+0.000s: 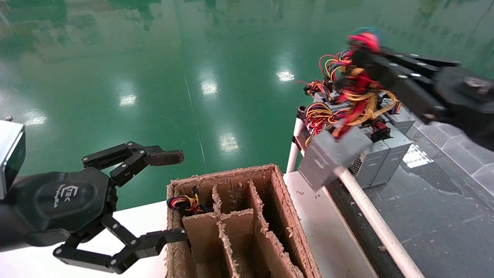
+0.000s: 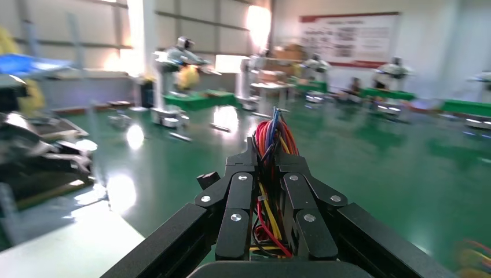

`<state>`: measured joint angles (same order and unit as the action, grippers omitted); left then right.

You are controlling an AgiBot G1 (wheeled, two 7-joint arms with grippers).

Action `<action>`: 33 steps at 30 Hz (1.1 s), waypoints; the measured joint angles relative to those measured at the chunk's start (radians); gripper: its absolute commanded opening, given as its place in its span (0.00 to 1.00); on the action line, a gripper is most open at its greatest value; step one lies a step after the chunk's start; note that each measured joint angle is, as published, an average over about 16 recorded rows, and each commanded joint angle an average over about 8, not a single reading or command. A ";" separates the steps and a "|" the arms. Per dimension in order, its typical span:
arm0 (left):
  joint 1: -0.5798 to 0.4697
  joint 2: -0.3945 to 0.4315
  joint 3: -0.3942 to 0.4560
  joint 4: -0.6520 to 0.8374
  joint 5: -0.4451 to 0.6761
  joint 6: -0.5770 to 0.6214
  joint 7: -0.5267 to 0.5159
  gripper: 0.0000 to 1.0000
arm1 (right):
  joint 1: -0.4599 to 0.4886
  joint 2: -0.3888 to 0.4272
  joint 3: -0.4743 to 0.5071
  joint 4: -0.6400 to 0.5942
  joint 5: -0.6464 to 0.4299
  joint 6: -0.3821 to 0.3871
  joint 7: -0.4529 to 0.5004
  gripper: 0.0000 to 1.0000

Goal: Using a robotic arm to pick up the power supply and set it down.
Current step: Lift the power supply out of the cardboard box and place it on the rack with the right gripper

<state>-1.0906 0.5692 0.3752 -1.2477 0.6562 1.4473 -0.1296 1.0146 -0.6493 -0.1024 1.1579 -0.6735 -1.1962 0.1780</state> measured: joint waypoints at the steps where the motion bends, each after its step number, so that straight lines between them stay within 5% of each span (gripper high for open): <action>1: 0.000 0.000 0.000 0.000 0.000 0.000 0.000 1.00 | -0.019 0.018 0.014 -0.002 0.007 0.001 -0.005 0.00; 18: 0.000 0.000 0.000 0.000 0.000 0.000 0.000 1.00 | -0.296 0.218 0.215 -0.081 0.065 0.074 -0.105 0.00; 24: 0.000 0.000 0.000 0.000 0.000 0.000 0.000 1.00 | -0.259 0.228 0.193 -0.145 0.023 0.097 -0.114 0.00; 33: 0.000 0.000 0.000 0.000 0.000 0.000 0.000 1.00 | -0.077 0.177 0.079 -0.284 -0.088 0.090 -0.114 0.00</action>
<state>-1.0906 0.5692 0.3753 -1.2477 0.6561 1.4473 -0.1295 0.9377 -0.4723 -0.0234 0.8739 -0.7617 -1.1057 0.0642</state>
